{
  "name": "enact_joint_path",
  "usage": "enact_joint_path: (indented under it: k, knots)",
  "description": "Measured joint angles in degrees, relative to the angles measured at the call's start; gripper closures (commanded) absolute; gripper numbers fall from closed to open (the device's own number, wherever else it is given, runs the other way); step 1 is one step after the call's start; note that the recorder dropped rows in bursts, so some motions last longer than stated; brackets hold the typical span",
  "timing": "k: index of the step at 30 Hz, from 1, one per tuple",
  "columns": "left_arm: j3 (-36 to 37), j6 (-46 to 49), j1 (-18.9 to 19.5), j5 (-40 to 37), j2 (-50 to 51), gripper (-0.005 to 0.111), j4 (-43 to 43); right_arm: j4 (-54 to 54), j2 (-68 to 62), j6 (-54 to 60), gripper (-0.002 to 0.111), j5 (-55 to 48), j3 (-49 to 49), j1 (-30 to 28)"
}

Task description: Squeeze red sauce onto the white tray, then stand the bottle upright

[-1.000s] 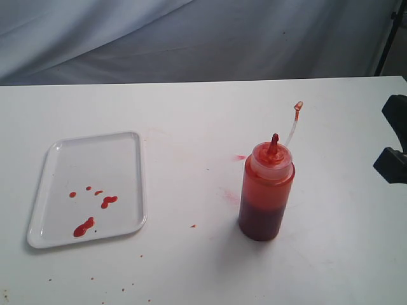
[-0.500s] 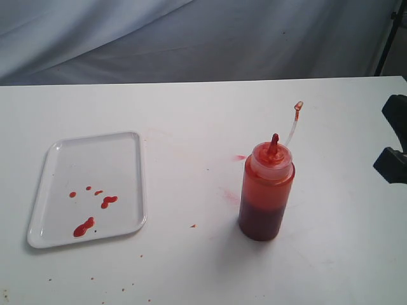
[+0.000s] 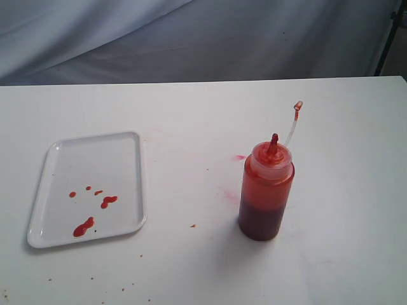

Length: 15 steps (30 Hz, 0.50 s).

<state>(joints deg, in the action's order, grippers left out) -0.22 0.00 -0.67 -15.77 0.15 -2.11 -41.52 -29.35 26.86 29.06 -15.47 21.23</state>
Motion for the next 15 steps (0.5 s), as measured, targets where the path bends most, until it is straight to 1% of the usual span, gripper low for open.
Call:
enact_joint_path:
  k: [6, 15]
  knots:
    - [0.00, 0.00, 0.00, 0.00, 0.00, 0.107, 0.00, 0.00, 4.35, 0.00, 0.108, 0.12, 0.00, -3.93]
    - [0.00, 0.00, 0.00, 0.00, 0.00, 0.107, 0.00, -0.04, 4.86, 0.00, 0.108, 0.93, 0.00, -4.17]
